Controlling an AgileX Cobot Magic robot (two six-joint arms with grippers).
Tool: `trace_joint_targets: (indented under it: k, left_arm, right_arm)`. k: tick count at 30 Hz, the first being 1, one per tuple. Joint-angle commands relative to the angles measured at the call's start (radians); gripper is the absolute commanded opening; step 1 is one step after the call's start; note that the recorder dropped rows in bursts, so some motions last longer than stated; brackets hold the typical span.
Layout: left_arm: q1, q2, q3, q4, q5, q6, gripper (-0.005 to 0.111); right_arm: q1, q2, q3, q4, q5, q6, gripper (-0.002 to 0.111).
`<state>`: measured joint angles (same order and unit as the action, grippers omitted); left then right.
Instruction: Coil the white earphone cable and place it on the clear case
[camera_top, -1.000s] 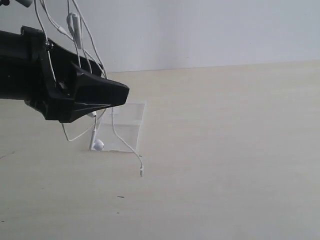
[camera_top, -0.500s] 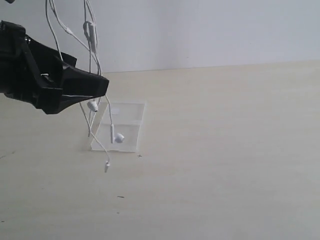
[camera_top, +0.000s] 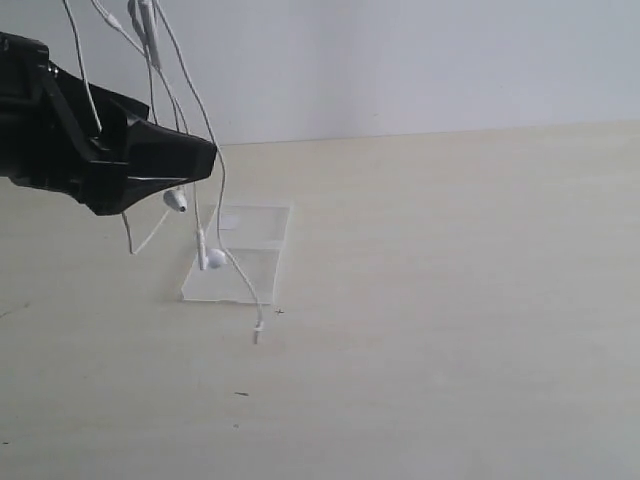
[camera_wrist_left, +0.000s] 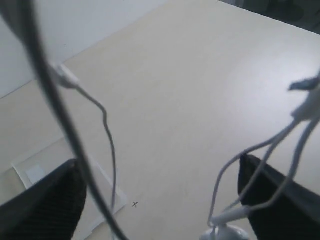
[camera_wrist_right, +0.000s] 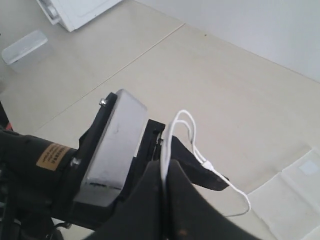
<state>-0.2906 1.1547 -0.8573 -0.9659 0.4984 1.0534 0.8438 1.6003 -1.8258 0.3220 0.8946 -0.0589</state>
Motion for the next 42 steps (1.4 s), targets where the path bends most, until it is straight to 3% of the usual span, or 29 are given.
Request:
trace_joint_targets:
  k: [1, 19, 25, 35, 42]
  left_arm:
    - [0.002, -0.004, -0.006, -0.024, -0.037, -0.006, 0.079]
    - [0.002, -0.003, -0.006, -0.122, -0.072, 0.05, 0.078]
    - [0.002, -0.003, -0.006, -0.126, -0.089, 0.05, 0.059]
    - [0.002, -0.003, -0.006, -0.126, -0.125, 0.046, 0.037]
    - [0.002, -0.003, -0.006, -0.118, -0.14, 0.041, 0.013]
  right_arm:
    - [0.0, -0.011, -0.006, 0.049, -0.037, 0.006, 0.0]
    - [0.0, -0.011, -0.006, 0.141, -0.103, 0.006, 0.0]
    - [0.0, -0.011, -0.006, 0.17, -0.116, 0.006, 0.0]
    - [0.0, -0.011, -0.006, 0.17, -0.118, 0.006, 0.0]
    - [0.0, -0.021, -0.006, 0.172, -0.118, 0.006, 0.0]
